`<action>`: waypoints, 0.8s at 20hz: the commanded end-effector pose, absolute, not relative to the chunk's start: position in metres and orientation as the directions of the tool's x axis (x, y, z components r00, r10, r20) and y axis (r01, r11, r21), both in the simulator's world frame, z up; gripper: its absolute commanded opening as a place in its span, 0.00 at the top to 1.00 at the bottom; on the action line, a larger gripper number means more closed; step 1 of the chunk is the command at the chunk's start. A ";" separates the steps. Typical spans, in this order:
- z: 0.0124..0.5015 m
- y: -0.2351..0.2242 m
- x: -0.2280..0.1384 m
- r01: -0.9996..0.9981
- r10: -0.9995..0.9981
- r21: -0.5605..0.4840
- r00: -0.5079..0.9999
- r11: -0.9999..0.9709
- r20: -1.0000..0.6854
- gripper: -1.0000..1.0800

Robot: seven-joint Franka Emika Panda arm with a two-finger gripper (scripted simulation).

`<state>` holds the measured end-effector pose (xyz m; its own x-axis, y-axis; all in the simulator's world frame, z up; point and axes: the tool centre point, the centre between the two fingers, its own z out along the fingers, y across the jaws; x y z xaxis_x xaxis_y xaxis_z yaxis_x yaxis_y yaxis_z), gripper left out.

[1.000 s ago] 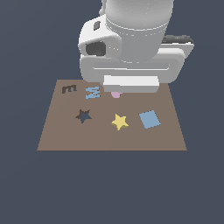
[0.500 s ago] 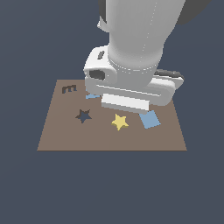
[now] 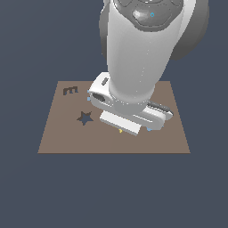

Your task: Insert a designated object into the corresponding slot on a board.

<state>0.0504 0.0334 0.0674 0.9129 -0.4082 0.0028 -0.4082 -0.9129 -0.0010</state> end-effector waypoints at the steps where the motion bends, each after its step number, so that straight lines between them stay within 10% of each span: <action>1: 0.059 0.032 0.054 -0.441 -0.441 0.000 0.897 -0.897 0.002 0.04; 16: 0.034 0.030 0.058 -0.475 -0.475 0.000 0.880 -0.880 0.000 0.04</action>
<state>0.0579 0.0304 0.0388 0.8806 -0.4740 0.0006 -0.4740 -0.8806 -0.0002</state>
